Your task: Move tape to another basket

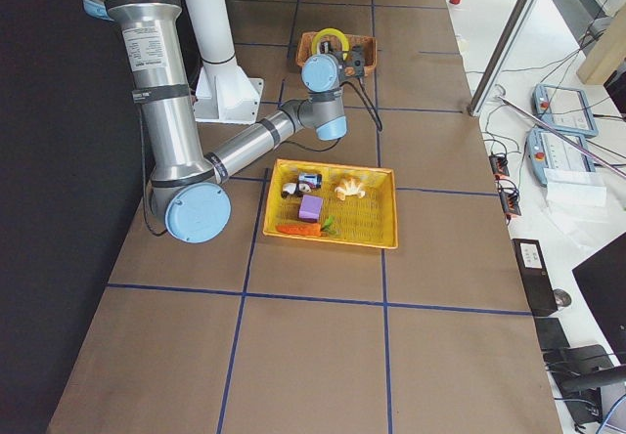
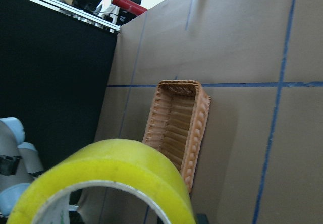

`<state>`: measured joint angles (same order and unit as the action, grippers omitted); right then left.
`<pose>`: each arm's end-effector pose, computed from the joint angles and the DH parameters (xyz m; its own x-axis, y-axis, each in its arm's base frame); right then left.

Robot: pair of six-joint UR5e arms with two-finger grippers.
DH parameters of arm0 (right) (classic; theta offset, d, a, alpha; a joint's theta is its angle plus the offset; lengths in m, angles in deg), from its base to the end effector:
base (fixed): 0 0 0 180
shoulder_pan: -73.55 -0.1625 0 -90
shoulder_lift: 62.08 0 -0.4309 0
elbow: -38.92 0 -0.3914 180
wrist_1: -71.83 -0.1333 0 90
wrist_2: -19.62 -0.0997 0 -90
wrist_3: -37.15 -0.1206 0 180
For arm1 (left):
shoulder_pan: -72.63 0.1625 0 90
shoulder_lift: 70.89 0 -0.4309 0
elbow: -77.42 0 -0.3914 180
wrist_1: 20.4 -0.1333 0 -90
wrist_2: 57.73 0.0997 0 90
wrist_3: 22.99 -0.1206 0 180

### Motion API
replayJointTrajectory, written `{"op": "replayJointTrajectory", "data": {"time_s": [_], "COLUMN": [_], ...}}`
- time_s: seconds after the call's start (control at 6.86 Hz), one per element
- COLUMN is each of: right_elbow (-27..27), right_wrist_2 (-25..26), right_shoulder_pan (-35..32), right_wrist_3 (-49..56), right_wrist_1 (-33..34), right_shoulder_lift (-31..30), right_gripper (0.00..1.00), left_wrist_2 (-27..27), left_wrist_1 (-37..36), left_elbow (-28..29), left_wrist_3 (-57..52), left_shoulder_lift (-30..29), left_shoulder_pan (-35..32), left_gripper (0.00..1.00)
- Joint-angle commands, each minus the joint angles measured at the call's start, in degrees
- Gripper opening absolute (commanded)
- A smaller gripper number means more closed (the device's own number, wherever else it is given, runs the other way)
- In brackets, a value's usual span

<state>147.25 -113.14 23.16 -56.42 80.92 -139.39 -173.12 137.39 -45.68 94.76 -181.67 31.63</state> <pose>-0.2632 -0.3987 0.2556 -0.2479 -0.2278 0.9416 -0.1490 0.9694 0.1953 0.2665 -0.3397 0.1071 -0.4984 -0.1241 -0.8580 0.0963 0.9757 -0.1971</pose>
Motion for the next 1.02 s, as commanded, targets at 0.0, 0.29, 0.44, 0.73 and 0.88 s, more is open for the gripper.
{"op": "replayJointTrajectory", "data": {"time_s": [0.0,0.29,0.44,0.73,0.88], "right_elbow": [0.1,2.7,3.9,5.0,6.1], "right_wrist_2": [2.4,9.7,10.9,11.0,11.1], "right_shoulder_pan": [2.3,8.9,10.7,11.9,12.3], "right_wrist_3": [-4.8,-4.8,-4.9,-6.6,-7.9], "right_wrist_1": [-8.3,-11.8,-11.8,-11.8,-11.7], "right_shoulder_lift": [2.4,2.5,2.6,2.6,2.6], "right_gripper": [0.0,0.0,0.0,0.0,0.0], "left_wrist_2": [10.1,11.6,14.0,17.1,17.1], "left_wrist_1": [6.3,8.8,9.0,11.1,10.9], "left_elbow": [-0.2,0.1,0.1,0.2,0.5], "left_wrist_3": [0.5,0.5,0.5,0.4,0.3], "left_shoulder_lift": [-1.4,-4.1,-5.0,-5.0,-5.0], "left_shoulder_pan": [9.1,12.3,14.3,16.2,16.2], "left_gripper": [1.0,1.0,1.0,1.0,1.0]}}
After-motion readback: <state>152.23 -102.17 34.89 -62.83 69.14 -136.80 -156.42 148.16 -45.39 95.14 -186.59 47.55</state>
